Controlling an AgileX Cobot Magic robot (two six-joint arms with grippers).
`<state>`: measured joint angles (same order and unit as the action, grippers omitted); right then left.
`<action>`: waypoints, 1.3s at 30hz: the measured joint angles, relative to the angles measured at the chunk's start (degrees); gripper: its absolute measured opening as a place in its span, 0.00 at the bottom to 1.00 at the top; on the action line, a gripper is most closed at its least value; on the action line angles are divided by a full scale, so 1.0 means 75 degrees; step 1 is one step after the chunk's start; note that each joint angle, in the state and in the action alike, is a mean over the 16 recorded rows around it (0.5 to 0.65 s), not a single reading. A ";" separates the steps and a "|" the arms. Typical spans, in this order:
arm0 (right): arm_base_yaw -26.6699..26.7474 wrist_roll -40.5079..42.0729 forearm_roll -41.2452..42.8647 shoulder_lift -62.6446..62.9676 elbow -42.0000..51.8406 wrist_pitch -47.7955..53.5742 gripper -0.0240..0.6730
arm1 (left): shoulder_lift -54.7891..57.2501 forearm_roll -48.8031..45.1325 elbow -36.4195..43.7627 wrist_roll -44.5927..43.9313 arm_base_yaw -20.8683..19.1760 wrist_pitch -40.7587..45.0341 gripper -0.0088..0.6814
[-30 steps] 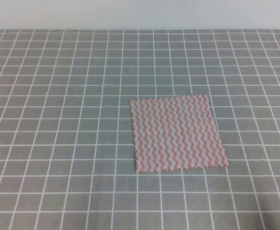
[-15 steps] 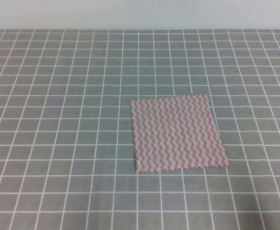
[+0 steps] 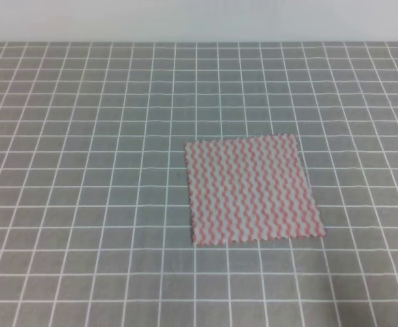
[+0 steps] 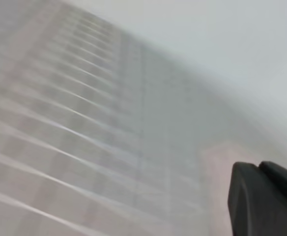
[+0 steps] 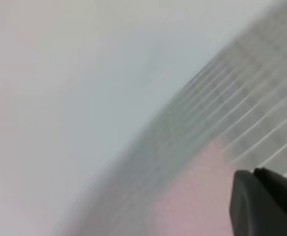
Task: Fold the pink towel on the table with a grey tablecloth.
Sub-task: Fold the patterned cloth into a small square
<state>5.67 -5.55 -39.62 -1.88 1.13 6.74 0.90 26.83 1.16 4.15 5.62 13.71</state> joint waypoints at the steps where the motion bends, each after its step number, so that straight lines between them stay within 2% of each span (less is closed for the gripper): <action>1: 0.0000 0.0032 -0.0513 0.0001 -0.0014 0.0004 0.01 | -0.0001 0.0454 -0.0012 0.0167 -0.0001 -0.0071 0.01; 5: 0.0000 0.0185 -0.2250 0.0000 -0.0014 0.0009 0.01 | -0.0002 0.2199 -0.0024 0.0821 -0.0001 -0.0507 0.01; 8: -0.0001 0.0302 -0.2947 0.0002 -0.0041 0.0004 0.01 | -0.0002 0.3164 -0.0024 0.1171 -0.0001 -0.0839 0.01; 12: -0.0001 0.0452 -0.3135 0.0003 -0.0055 -0.0025 0.01 | -0.0002 0.3632 -0.0024 0.1252 -0.0001 -0.1185 0.01; 17: -0.0002 0.0637 -0.3222 0.0004 -0.0082 0.0043 0.01 | -0.0001 0.3611 -0.0015 0.0933 -0.0001 -0.1529 0.01; 22: -0.0002 0.1338 -0.3297 0.0002 -0.0076 0.0354 0.01 | 0.0054 0.3590 -0.0071 0.0179 0.0001 -0.1565 0.01; 28: -0.0002 0.2331 -0.3099 -0.0162 -0.0206 0.0815 0.01 | 0.0568 0.3565 -0.0511 -0.1323 0.0000 -0.1114 0.01; 33: -0.0002 0.3245 -0.2788 -0.0677 -0.0556 0.1257 0.01 | 0.1636 0.3568 -0.1275 -0.2768 -0.0001 -0.0671 0.01; 39: -0.0002 0.3814 -0.2943 -0.1657 -0.1159 0.1177 0.01 | 0.3406 0.3662 -0.2370 -0.4153 -0.0002 -0.0155 0.01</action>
<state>5.66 23.06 -61.70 -14.31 -7.56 15.57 26.44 54.29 -16.62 -27.00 5.61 12.55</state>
